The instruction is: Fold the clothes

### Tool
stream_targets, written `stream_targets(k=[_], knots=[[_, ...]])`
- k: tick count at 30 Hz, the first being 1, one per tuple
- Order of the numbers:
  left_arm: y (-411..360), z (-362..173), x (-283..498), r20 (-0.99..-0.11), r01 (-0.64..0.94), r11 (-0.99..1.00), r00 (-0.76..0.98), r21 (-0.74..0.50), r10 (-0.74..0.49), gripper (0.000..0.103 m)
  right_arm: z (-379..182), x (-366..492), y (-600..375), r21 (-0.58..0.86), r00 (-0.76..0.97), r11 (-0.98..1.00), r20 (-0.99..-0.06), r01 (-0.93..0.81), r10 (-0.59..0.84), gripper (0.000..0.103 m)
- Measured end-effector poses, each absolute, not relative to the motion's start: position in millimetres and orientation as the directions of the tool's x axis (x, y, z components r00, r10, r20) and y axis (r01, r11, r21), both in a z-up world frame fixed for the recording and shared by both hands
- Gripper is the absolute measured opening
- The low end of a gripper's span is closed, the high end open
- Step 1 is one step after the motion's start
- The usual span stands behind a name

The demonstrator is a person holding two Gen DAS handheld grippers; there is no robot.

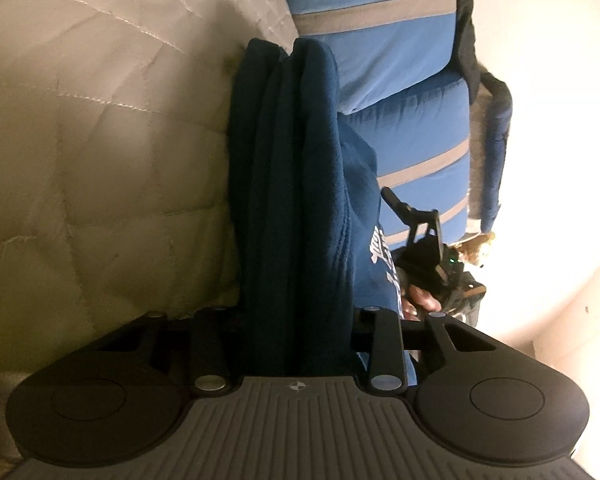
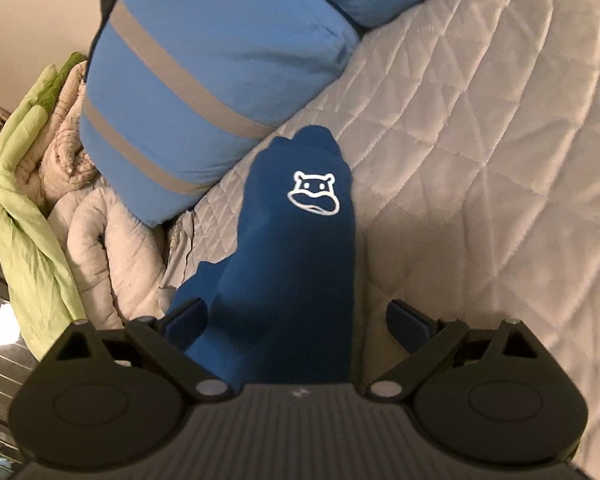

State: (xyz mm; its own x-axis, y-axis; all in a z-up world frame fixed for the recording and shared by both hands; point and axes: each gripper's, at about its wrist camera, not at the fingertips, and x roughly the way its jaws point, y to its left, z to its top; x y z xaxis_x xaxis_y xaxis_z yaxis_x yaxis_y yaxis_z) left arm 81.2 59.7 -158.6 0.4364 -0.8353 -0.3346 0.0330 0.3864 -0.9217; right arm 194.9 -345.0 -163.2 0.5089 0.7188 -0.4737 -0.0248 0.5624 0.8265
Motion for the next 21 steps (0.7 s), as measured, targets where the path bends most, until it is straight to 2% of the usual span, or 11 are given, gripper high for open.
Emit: stream_targets(k=[6,9,11,14,16,19,21], knots=[[63.3,-159.8,75.8,-0.316,0.058,0.383,0.459,-0.922,-0.83,0.036,-170.3,213.7,-332.6,0.855,0.478,0.512,-0.418,-0.079,0.772,0.096],[63.9,-160.7,73.1,-0.307,0.067,0.38,0.47,-0.923,-0.828,0.035,-169.5,215.0,-325.9,0.855,0.452,0.507,-0.41,-0.114,0.792,0.094],[63.7,-160.4,72.3,-0.305,0.069,0.38,0.474,-0.922,-0.826,0.035,-169.6,214.8,-323.0,0.85,0.44,0.513,-0.417,-0.119,0.795,0.09],[62.9,-159.0,72.5,-0.311,0.065,0.385,0.474,-0.921,-0.824,0.035,-170.8,213.8,-321.6,0.842,0.433,0.529,-0.44,-0.107,0.787,0.07],[61.8,-157.8,72.9,-0.319,0.059,0.392,0.476,-0.918,-0.82,0.035,-171.5,212.9,-321.7,0.837,0.436,0.539,-0.452,-0.095,0.778,0.049],[59.6,-154.1,71.7,-0.339,0.046,0.411,0.483,-0.911,-0.807,0.034,-167.3,208.1,-317.5,0.835,0.448,0.54,-0.445,-0.106,0.775,0.032],[57.4,-148.9,68.0,-0.361,0.044,0.439,0.499,-0.897,-0.788,0.032,-163.5,204.6,-314.6,0.831,0.458,0.544,-0.442,-0.116,0.771,0.027]])
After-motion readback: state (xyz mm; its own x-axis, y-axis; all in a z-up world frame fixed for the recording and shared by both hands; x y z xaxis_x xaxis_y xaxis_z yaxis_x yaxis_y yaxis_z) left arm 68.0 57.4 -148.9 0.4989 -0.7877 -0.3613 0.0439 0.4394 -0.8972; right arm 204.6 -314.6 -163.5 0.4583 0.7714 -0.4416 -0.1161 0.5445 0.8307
